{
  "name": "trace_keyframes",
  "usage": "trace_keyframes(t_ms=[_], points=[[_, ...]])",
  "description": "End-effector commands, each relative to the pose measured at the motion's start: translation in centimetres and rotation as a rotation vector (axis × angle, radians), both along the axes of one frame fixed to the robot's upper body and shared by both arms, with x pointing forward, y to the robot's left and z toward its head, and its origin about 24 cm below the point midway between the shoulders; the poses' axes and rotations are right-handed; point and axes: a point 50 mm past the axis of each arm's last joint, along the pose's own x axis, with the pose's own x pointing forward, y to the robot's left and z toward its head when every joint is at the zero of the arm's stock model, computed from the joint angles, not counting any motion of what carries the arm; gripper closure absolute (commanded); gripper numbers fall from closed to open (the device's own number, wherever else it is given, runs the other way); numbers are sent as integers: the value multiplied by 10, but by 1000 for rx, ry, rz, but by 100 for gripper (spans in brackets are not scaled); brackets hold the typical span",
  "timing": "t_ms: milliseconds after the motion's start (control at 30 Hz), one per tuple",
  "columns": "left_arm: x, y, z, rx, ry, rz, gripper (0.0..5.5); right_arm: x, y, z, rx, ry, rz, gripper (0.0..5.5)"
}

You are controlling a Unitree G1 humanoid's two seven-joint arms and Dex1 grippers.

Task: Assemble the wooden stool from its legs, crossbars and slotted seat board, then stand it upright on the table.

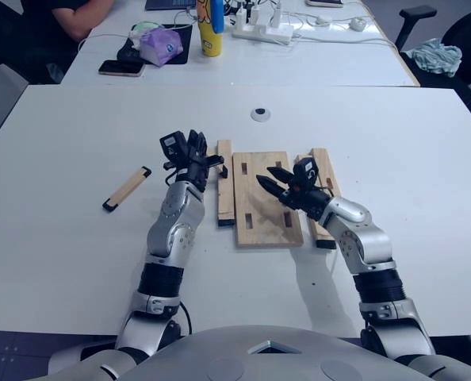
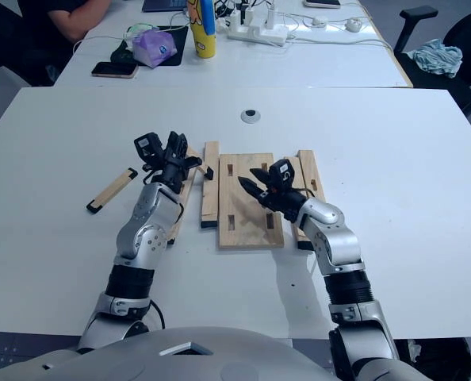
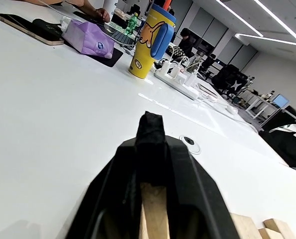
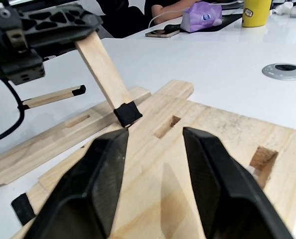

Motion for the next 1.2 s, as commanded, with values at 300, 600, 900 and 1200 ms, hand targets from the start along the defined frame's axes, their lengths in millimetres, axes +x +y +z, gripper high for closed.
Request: trace_keyframes(t_ms=[300, 600, 900, 1200], points=[[-19, 0, -44, 358, 196, -33, 505, -2, -2, -1, -57, -13, -54, 347], [-31, 10, -56, 447, 228, -45, 505, -14, -2, -6, -98, -33, -107, 347], [-39, 23, -33, 498, -60, -89, 505, -9, -6, -3, -110, -54, -135, 347], [-42, 23, -47, 525, -59, -186, 505, -4, -4, -2, -118, -68, -137, 347]])
